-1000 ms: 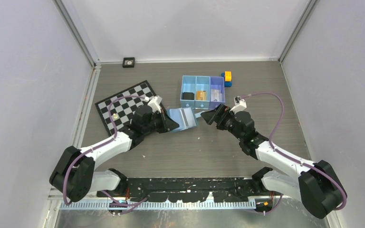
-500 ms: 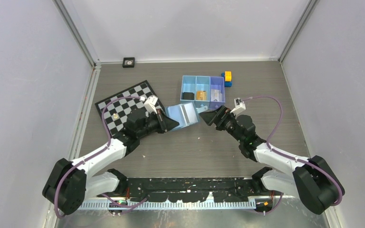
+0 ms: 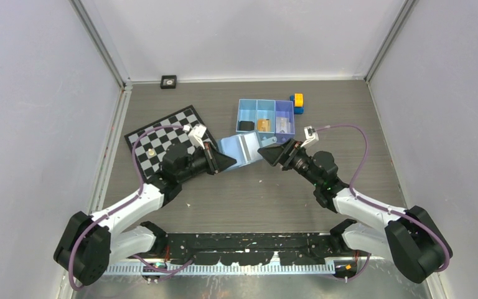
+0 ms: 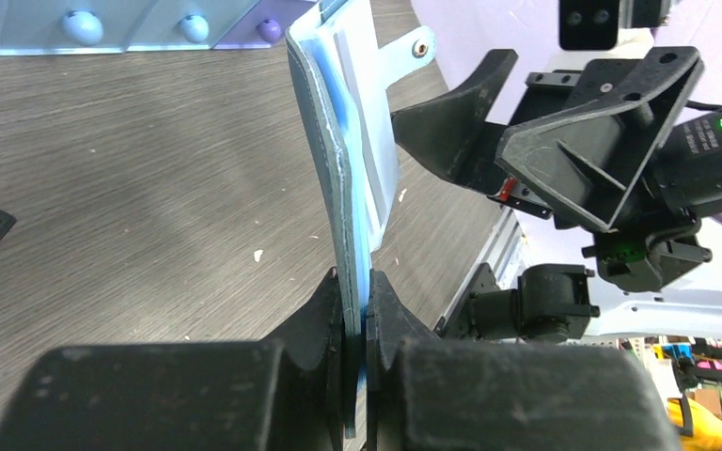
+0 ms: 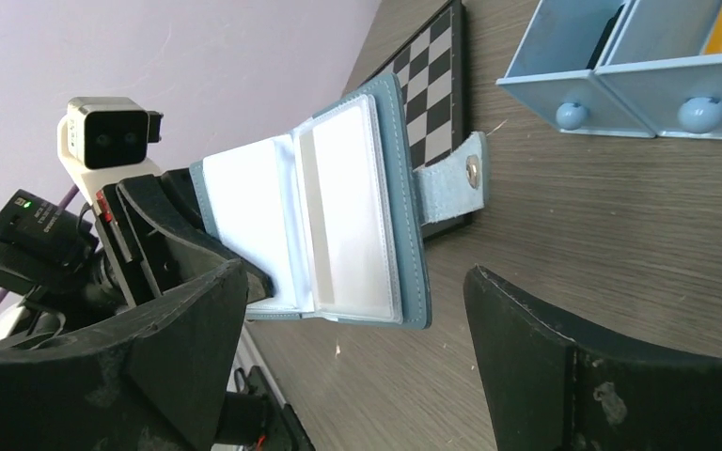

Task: Take the credit cards out of the card holder
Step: Remove the credit card from the card holder.

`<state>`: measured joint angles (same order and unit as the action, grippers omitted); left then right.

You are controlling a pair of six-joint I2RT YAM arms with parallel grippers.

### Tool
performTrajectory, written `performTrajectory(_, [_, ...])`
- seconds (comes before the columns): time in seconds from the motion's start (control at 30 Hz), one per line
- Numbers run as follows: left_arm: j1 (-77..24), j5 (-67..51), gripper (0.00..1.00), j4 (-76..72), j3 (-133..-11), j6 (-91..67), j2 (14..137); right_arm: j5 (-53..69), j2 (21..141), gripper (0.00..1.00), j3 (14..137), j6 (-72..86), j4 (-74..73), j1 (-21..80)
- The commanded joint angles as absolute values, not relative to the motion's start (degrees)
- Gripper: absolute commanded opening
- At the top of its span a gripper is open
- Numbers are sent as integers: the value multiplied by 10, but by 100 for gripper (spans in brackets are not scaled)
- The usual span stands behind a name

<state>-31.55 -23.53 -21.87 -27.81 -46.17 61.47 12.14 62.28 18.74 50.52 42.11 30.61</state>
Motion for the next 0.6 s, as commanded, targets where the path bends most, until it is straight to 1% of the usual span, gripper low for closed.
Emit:
performTrajectory(0.0, [-317,-277,0,-309,-270,-471,604,146,630,89,202,521,456,302])
performTrajectory(0.17, [-317,-294,0,-331,-266,-479,602,143,634,88,209,524,437,296])
performTrajectory(0.3, [-318,-317,0,-348,-272,-483,628,162,635,81,205,533,468,294])
performTrajectory(0.57, [-317,-318,0,-337,-283,-480,654,178,626,46,189,553,514,289])
